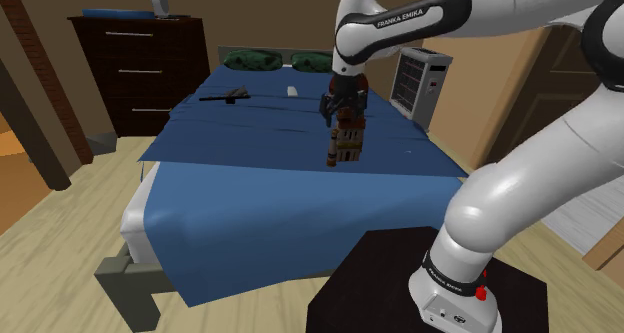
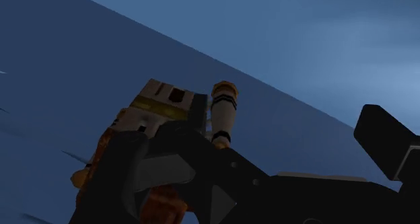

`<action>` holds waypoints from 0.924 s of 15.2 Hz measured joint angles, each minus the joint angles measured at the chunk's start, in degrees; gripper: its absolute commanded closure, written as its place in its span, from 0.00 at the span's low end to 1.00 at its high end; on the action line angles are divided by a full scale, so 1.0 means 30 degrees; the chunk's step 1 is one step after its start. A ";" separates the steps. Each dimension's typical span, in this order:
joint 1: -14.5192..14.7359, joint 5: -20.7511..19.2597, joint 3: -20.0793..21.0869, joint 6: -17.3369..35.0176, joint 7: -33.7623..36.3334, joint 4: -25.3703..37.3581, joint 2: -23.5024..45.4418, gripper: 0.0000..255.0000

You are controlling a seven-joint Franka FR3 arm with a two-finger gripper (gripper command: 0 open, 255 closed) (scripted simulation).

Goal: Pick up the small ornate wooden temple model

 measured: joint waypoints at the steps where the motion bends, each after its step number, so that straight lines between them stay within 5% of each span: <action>1: -0.0163 0.0048 -0.0145 0.0478 0.0272 0.0279 0.0668 0.00; 7: -0.1133 0.0513 -0.1143 0.3212 0.1654 0.1384 0.3989 0.00; 14: -0.1259 0.0705 -0.1330 0.5235 0.1907 0.0822 0.5350 0.00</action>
